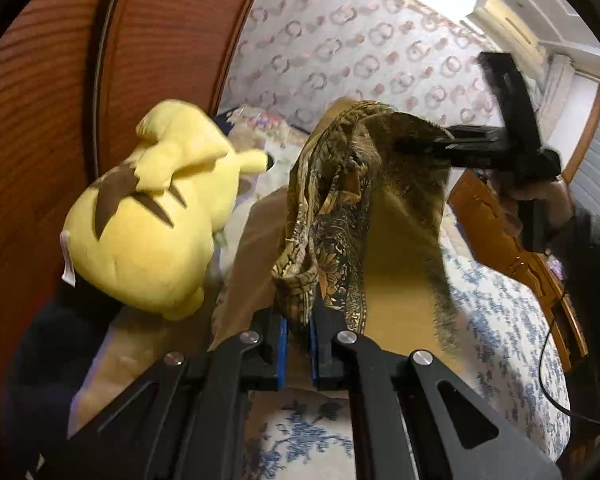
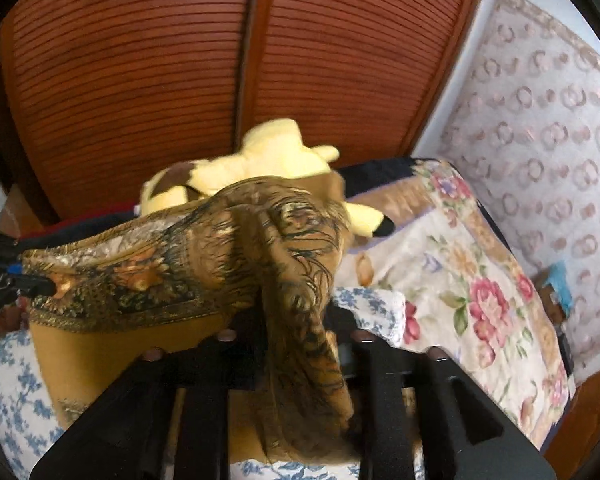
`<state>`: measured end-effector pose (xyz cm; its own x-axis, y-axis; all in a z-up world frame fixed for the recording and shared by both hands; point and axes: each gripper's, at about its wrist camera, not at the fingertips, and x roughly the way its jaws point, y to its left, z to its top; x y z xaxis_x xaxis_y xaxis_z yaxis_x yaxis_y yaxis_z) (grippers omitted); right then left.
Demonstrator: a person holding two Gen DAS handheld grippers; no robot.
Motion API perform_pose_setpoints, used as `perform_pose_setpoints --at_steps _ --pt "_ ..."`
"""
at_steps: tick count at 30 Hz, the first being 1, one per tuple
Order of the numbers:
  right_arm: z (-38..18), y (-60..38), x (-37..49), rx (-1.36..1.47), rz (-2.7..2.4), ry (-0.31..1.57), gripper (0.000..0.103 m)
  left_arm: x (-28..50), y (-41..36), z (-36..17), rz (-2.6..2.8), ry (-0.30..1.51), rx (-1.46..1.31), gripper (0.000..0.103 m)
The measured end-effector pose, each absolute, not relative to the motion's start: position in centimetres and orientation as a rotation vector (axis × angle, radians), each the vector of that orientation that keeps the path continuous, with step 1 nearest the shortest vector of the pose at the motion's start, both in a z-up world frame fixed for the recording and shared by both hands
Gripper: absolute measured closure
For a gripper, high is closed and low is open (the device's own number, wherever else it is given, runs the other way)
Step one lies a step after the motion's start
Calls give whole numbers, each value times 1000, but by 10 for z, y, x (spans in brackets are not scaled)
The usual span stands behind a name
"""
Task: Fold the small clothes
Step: 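Grasp the folded shirt with the left gripper while the right gripper grasps it, lift it, then place the folded shirt beside the yellow plush toy and open both grippers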
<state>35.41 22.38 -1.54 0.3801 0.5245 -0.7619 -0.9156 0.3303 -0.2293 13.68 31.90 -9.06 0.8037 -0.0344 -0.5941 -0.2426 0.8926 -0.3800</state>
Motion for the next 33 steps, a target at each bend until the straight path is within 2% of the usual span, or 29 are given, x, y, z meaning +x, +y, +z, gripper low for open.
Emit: perform_pose_setpoints --at_steps 1,2,6,9,15,19,21,23,24,27,33 --pt "-14 224 358 -709 1008 643 42 138 321 -96 127 644 -465 97" --pt "-11 219 362 -681 986 642 39 140 323 -99 132 651 -469 97" --pt "0 197 367 -591 924 599 39 141 324 -105 140 666 -473 96" --pt "-8 190 367 -548 979 638 39 141 321 -103 150 674 -460 95" --pt "-73 196 358 -517 1018 782 39 141 315 -97 165 683 -417 90" --pt "-98 196 358 -477 969 773 38 139 312 -89 168 672 -374 84" --pt "-95 192 357 -454 950 773 39 134 311 -82 168 655 -372 77" --pt "-88 184 347 -454 911 750 39 129 307 -74 159 638 -356 62" --pt "-84 178 342 -447 904 740 39 126 304 -69 160 630 -340 61" --pt "-70 155 326 -415 888 720 39 118 294 -57 162 603 -301 47" --pt "-42 94 277 -349 836 651 39 108 260 -37 143 566 -232 45"
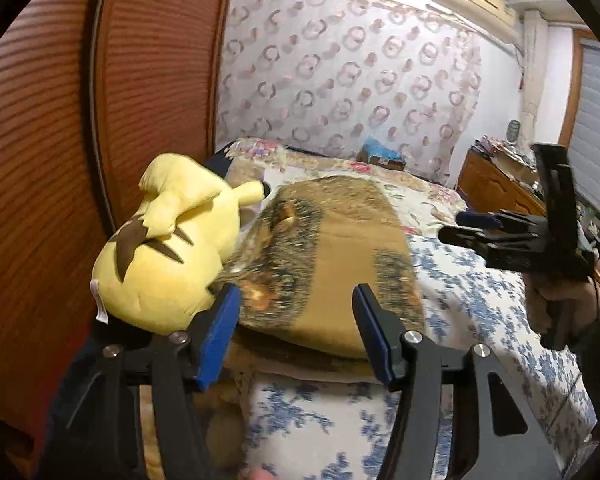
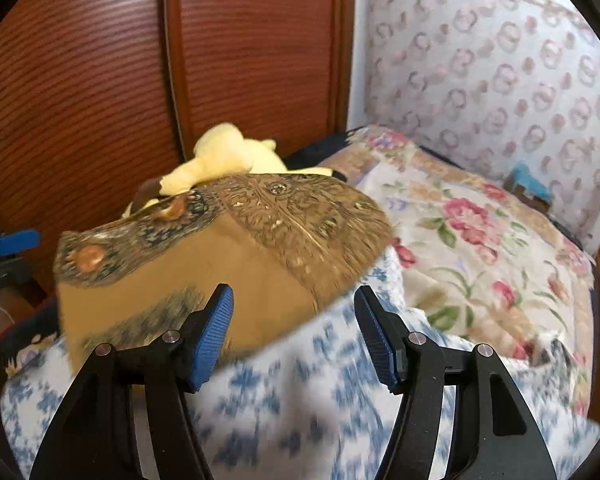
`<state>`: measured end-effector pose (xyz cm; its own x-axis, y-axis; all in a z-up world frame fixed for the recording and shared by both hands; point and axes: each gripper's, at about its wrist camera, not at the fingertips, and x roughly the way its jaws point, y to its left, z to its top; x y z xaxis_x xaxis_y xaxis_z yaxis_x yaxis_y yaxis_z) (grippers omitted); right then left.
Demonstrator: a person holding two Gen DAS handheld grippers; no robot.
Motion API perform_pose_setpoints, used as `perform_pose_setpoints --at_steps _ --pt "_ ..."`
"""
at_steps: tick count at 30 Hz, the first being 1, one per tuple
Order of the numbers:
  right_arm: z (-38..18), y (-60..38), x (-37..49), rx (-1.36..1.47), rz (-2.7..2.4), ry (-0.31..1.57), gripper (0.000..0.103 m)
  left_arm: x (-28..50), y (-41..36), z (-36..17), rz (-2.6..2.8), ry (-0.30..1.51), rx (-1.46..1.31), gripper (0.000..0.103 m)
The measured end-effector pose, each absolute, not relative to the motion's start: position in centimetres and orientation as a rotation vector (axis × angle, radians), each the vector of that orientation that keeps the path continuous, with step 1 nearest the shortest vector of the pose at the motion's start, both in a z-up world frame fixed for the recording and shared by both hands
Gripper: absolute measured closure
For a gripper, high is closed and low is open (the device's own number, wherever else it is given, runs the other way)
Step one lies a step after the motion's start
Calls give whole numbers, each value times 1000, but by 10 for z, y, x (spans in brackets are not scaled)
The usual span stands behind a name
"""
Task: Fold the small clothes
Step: 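Place the folded shirt beside the yellow plush toy and open both grippers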
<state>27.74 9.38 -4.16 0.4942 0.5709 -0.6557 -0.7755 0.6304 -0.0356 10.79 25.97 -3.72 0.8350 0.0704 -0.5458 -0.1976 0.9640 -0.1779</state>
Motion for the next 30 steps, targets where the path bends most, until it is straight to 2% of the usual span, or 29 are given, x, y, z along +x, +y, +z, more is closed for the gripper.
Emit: perform_pose_setpoints --at_steps 10,17,30 --pt "-27 -11 213 -247 706 620 32 103 193 -29 70 533 -149 45" --pt "-19 -71 172 -190 582 571 20 101 148 -24 -7 525 -118 45" --pt "27 -159 93 -69 350 383 18 83 85 14 -4 420 -45 45"
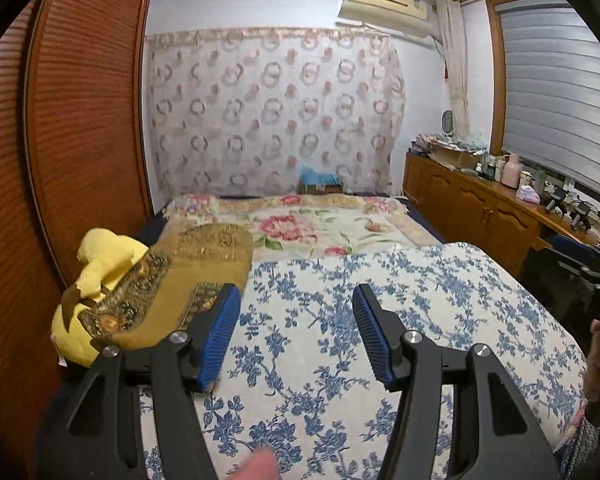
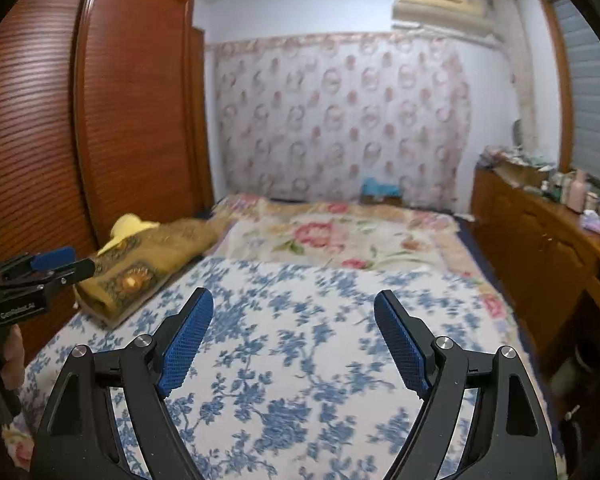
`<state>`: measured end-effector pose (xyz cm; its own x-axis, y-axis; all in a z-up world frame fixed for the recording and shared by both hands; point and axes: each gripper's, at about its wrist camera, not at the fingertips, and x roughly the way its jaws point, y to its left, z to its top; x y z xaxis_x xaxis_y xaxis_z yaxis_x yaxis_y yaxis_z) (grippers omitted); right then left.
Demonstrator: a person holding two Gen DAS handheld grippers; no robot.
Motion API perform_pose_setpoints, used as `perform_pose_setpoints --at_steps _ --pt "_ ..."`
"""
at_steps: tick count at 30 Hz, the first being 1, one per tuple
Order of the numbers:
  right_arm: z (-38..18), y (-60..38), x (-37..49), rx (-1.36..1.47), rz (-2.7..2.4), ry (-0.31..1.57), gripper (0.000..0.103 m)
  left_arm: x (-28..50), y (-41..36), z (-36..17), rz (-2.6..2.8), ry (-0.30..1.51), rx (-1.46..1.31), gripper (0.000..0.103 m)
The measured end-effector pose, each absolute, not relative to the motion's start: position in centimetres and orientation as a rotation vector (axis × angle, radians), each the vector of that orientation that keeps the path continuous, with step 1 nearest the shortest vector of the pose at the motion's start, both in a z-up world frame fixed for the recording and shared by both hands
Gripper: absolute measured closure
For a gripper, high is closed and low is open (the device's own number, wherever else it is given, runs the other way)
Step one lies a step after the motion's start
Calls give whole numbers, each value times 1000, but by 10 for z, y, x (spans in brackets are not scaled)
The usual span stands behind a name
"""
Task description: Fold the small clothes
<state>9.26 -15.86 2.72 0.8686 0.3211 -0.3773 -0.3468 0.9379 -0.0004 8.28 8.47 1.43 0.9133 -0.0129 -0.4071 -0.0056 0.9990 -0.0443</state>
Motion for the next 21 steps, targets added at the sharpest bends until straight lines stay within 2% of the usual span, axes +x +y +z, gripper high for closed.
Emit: perform_pose_setpoints --at_steps 9,21 --pt "46 -177 64 -52 290 312 18 68 70 29 -8 394 -13 45" --pt "40 -180 63 -42 263 321 18 61 67 34 -15 382 -11 45"
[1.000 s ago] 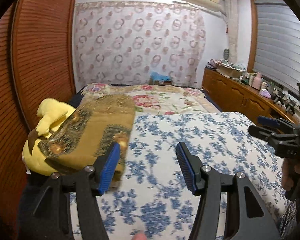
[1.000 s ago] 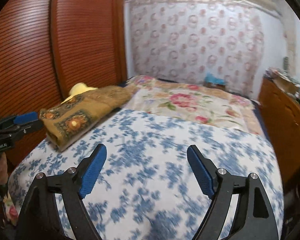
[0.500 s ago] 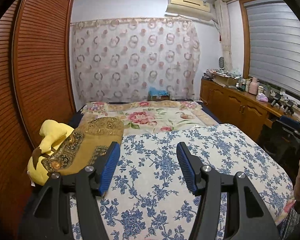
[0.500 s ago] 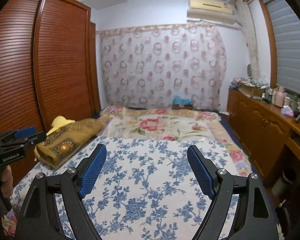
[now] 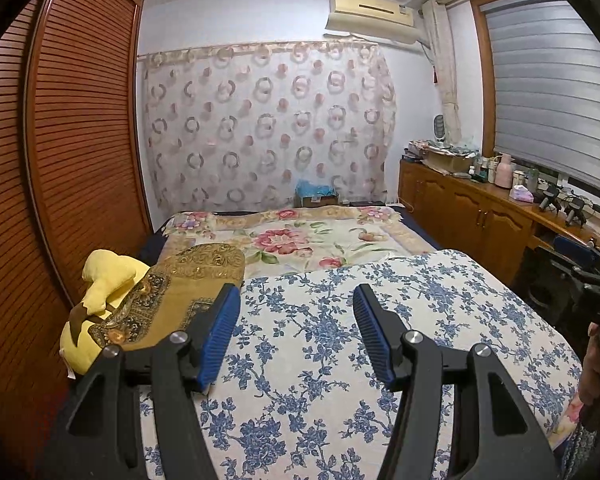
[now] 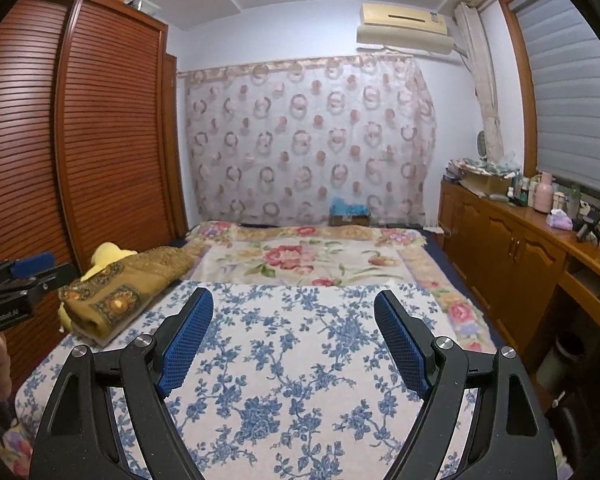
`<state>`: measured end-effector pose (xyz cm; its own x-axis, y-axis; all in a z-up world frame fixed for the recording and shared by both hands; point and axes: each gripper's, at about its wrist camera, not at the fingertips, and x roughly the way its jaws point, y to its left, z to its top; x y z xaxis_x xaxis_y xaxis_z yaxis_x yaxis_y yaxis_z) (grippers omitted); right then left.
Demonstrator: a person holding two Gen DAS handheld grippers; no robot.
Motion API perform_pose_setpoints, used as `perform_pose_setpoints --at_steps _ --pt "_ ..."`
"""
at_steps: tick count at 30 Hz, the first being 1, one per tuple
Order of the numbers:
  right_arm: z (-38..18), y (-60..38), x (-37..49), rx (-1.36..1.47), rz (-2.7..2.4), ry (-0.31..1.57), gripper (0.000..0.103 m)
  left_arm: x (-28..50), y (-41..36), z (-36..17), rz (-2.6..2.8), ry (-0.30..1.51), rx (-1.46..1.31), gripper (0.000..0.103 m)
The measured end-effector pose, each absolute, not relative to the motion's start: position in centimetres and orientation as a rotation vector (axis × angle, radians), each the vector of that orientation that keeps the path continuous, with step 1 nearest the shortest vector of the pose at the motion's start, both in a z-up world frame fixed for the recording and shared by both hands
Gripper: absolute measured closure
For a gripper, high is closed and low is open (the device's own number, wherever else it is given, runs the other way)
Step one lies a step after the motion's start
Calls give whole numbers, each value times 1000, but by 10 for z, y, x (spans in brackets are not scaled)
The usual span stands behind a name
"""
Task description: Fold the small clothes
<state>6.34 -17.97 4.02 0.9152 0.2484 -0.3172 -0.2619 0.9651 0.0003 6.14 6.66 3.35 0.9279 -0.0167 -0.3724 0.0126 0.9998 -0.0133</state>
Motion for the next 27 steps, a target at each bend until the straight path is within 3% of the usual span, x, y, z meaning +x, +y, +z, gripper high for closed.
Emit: perform_pose_setpoints --at_steps 27 --pt "34 -184 64 -39 254 327 18 60 60 35 -18 386 -7 45"
